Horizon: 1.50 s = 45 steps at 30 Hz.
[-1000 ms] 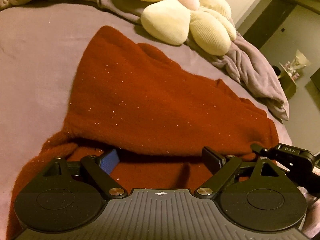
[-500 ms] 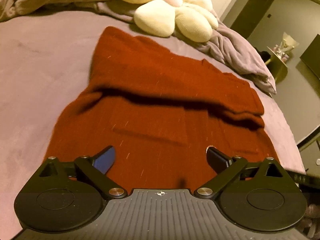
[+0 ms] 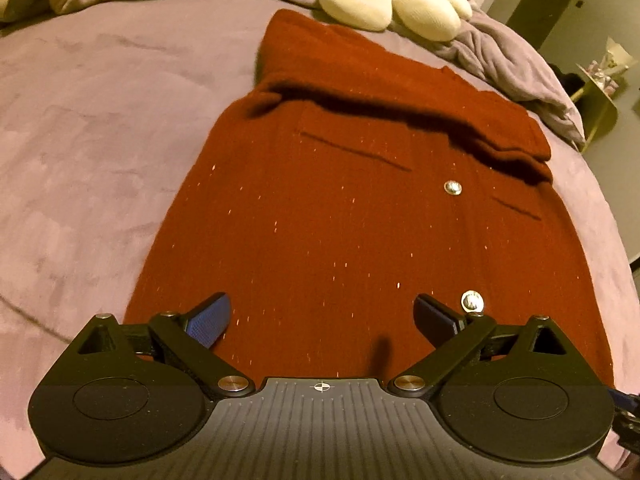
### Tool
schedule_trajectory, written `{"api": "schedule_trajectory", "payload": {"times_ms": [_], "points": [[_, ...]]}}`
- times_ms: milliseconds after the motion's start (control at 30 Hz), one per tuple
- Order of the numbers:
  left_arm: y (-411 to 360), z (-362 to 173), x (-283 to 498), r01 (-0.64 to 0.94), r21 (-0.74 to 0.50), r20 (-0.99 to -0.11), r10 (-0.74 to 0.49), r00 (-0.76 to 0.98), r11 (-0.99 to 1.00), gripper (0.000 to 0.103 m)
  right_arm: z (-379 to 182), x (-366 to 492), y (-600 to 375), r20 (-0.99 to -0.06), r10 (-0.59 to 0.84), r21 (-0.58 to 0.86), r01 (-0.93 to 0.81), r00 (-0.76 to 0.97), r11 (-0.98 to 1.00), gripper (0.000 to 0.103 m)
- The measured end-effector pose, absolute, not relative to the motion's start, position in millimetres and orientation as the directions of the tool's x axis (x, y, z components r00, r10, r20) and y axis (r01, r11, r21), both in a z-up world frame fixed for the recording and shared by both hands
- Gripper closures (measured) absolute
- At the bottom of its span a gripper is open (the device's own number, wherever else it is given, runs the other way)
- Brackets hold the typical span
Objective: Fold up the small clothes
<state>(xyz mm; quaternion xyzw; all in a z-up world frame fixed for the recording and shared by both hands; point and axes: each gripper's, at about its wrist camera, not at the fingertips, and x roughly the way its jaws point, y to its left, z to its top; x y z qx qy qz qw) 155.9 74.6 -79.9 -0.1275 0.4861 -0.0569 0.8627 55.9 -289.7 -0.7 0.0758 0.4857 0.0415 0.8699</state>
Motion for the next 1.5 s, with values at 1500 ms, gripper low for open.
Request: {"api": "schedule_trajectory", "payload": {"times_ms": [1500], "points": [[191, -118, 112, -0.082, -0.559, -0.800, -0.511, 0.315, 0.825, 0.008, -6, 81, -353, -0.781, 0.327, 0.486, 0.189, 0.532, 0.853, 0.044]]}}
